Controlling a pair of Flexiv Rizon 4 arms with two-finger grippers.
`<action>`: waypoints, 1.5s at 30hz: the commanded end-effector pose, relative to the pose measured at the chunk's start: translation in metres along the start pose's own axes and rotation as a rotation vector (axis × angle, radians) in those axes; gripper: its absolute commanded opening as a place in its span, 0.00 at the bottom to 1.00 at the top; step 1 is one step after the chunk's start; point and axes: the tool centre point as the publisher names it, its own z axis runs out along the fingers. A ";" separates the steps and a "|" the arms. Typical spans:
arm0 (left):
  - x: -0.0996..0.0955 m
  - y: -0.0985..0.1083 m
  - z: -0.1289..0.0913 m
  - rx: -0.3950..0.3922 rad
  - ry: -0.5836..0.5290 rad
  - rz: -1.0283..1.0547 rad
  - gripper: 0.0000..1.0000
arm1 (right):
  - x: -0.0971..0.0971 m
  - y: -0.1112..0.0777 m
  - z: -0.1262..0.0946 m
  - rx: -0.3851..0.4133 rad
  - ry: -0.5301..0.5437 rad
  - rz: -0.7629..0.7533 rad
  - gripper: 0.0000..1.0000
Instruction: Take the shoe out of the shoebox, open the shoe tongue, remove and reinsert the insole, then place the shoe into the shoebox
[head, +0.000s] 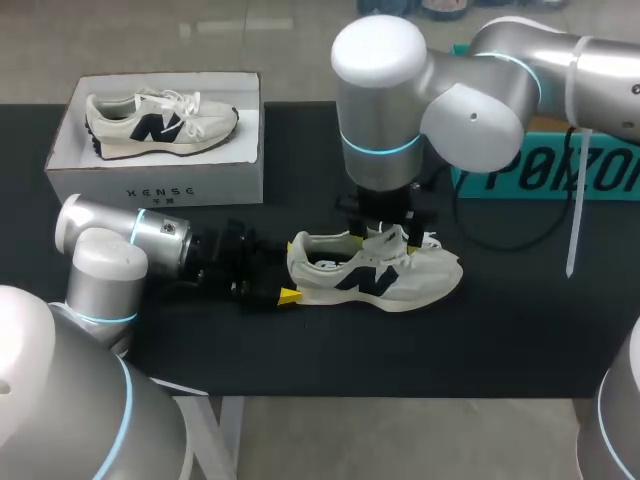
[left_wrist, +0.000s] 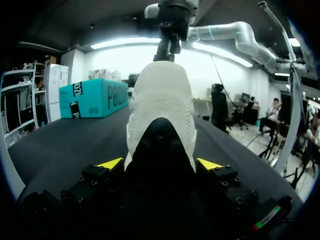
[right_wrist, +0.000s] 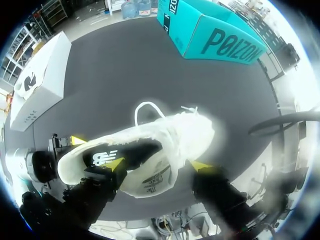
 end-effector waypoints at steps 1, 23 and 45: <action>0.001 0.003 0.003 0.001 -0.003 0.000 0.00 | -0.002 -0.006 0.000 -0.022 -0.002 0.132 0.00; 0.001 0.003 0.003 0.001 -0.003 0.000 0.00 | -0.038 0.008 -0.003 -0.033 0.019 0.025 0.00; 0.001 0.003 0.003 0.001 -0.003 0.000 0.00 | -0.037 -0.014 -0.057 0.101 0.468 -0.034 1.00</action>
